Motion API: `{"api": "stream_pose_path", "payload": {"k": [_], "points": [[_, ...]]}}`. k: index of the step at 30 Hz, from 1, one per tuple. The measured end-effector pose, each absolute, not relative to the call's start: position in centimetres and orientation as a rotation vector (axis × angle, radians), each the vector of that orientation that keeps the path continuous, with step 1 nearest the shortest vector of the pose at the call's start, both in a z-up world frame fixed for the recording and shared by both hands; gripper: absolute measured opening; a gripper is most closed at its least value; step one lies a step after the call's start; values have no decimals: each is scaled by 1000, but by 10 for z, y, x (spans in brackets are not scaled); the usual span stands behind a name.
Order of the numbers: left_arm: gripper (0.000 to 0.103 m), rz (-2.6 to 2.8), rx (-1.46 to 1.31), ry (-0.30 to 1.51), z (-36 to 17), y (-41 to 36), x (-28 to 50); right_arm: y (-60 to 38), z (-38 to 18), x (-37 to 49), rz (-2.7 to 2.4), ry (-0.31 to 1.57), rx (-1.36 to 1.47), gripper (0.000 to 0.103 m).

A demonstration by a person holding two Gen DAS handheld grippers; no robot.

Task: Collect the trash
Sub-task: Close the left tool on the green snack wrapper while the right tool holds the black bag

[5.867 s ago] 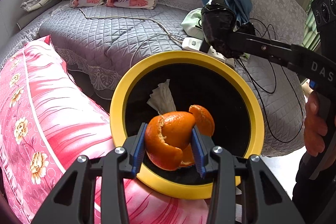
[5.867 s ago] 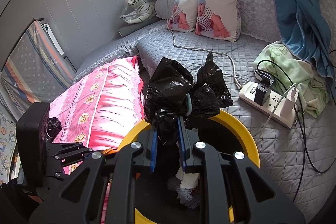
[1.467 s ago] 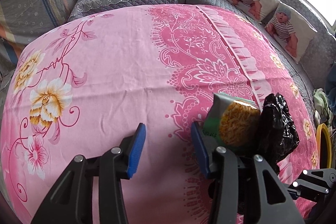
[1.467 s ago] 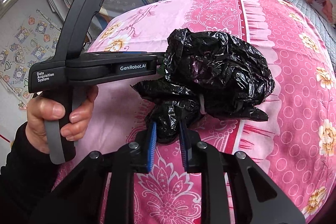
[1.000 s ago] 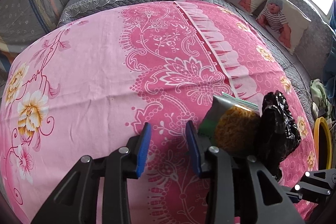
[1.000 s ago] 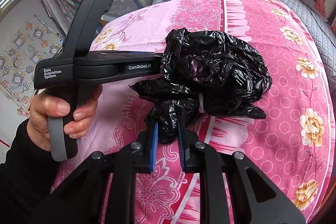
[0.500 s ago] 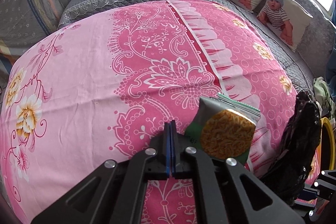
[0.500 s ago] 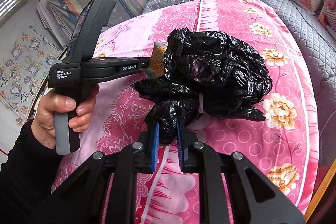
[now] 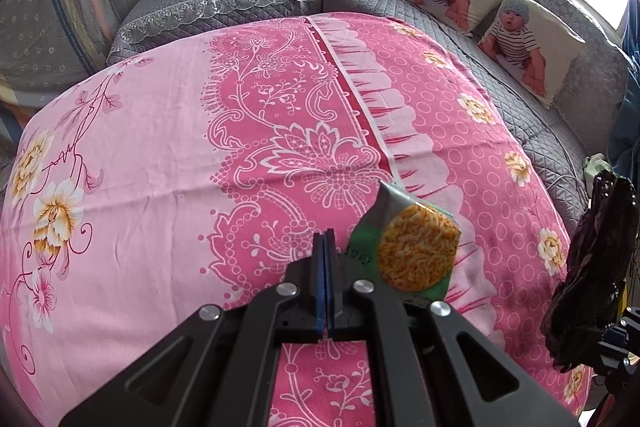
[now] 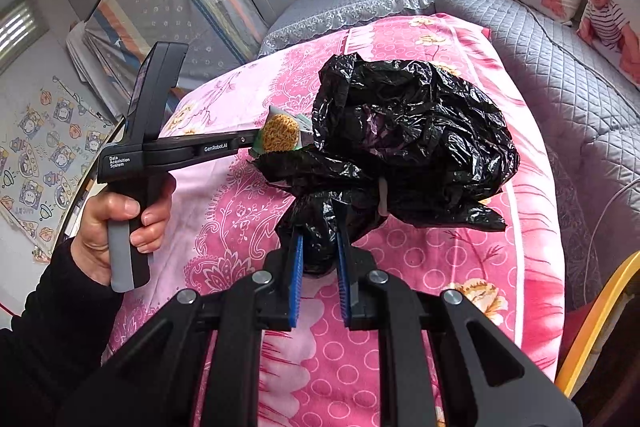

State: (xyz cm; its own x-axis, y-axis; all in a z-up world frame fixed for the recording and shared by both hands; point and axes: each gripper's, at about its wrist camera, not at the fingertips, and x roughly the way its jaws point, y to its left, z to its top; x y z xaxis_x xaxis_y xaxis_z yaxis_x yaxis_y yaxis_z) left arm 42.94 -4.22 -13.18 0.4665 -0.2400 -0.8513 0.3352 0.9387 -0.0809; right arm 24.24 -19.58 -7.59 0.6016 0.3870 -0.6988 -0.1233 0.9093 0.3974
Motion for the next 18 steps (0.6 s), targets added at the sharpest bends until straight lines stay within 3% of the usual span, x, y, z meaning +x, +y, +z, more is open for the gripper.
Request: {"api": "stream_pose_path", "payload": {"k": [18], "points": [[3, -408, 87, 1024, -113, -42, 413, -213, -62, 231, 280, 836, 349, 14]]}}
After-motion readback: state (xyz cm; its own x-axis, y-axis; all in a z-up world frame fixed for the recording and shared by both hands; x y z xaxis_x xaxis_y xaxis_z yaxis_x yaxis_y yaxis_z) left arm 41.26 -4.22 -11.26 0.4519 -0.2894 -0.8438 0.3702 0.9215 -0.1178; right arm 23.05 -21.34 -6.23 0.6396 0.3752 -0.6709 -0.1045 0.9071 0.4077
